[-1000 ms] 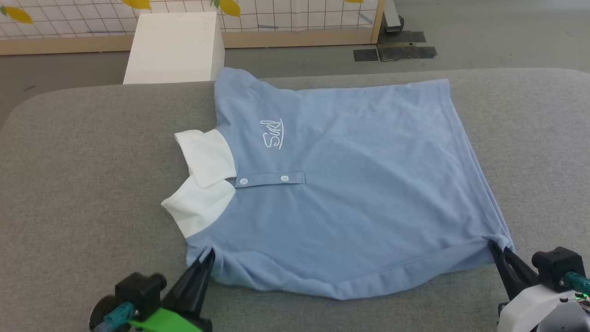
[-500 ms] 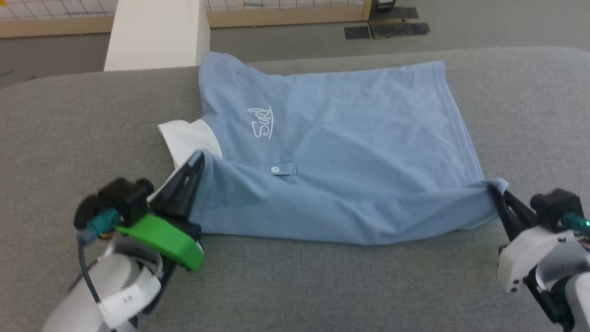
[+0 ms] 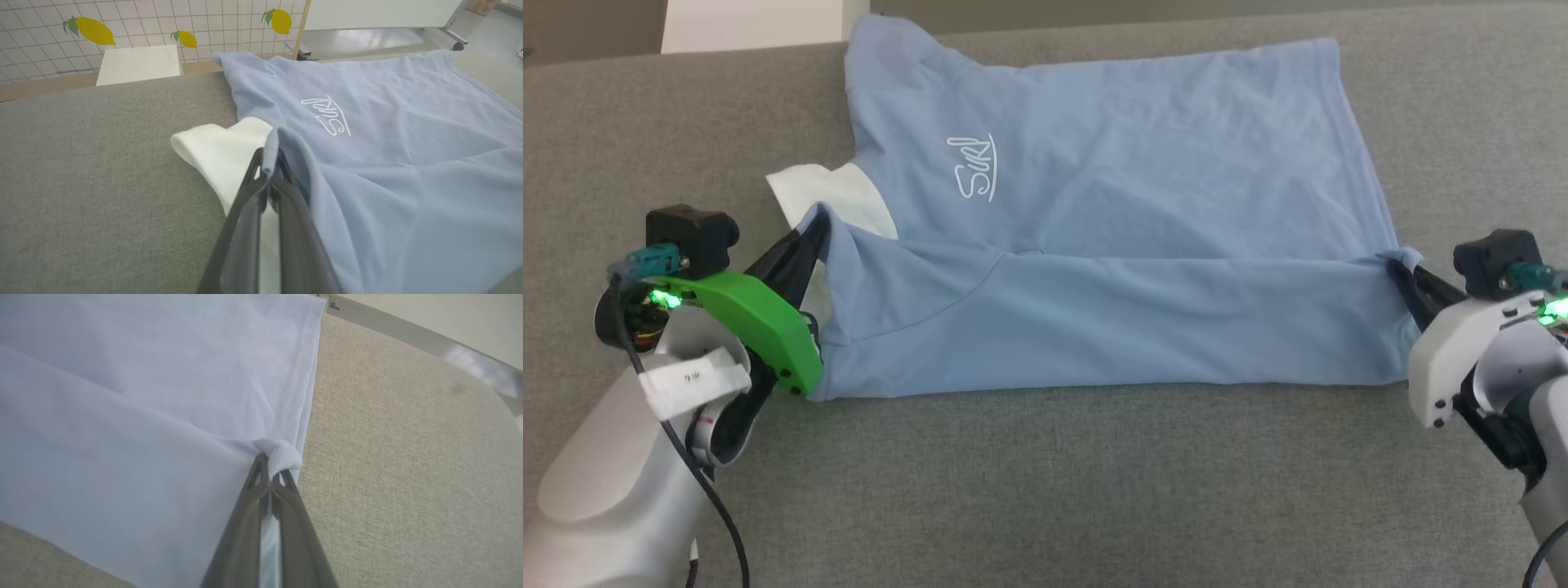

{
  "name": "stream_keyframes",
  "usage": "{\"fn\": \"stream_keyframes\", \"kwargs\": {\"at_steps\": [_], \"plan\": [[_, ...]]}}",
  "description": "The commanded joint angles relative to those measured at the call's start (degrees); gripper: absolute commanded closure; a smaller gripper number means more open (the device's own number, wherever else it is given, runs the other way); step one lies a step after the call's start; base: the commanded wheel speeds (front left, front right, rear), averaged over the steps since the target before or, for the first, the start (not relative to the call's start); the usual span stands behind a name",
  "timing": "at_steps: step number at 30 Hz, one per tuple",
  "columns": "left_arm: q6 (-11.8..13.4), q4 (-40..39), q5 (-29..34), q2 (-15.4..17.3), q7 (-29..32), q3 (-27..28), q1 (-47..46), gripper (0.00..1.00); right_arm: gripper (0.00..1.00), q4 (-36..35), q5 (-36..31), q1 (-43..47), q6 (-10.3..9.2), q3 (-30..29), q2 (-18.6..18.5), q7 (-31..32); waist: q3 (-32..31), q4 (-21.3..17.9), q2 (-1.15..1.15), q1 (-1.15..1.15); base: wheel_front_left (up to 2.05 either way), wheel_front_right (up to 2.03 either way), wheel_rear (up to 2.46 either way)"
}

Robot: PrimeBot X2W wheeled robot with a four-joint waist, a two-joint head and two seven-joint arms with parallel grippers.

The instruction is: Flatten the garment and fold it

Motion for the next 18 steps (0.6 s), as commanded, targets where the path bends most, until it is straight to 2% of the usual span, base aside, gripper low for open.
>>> {"fn": "stream_keyframes", "kwargs": {"at_steps": [1,8,14,17,18], "plan": [[-0.26,1.29,-1.07,0.35,1.53,0.06,-1.30,1.00,1.00,0.83,1.25,-1.80,-0.11,0.65,-0.30,0.91,2.02,0.05,0.00,0.00,0.00,0.00,0.00],[-0.53,6.59,-6.50,0.30,12.82,-0.97,-2.25,1.00,1.00,4.97,6.28,-6.37,-0.11,3.47,-1.46,8.07,4.95,0.36,0.00,0.00,0.00,0.00,0.00],[1.07,8.88,-10.59,-0.18,22.05,-1.66,-2.31,1.00,1.00,7.45,9.65,-8.31,-0.11,3.13,-1.33,15.69,5.81,0.46,0.00,0.00,0.00,0.00,0.00],[2.57,8.63,-12.10,-0.46,23.95,-1.09,-2.04,1.00,1.00,7.38,10.63,-8.27,-0.11,2.50,-0.92,18.20,5.42,0.42,0.00,0.00,0.00,0.00,0.00],[3.36,8.15,-11.82,-0.38,22.92,-0.58,-2.05,0.45,0.99,7.08,10.88,-8.09,-0.11,1.91,-0.69,18.31,5.16,0.41,0.00,0.00,0.00,0.00,0.00]]}}
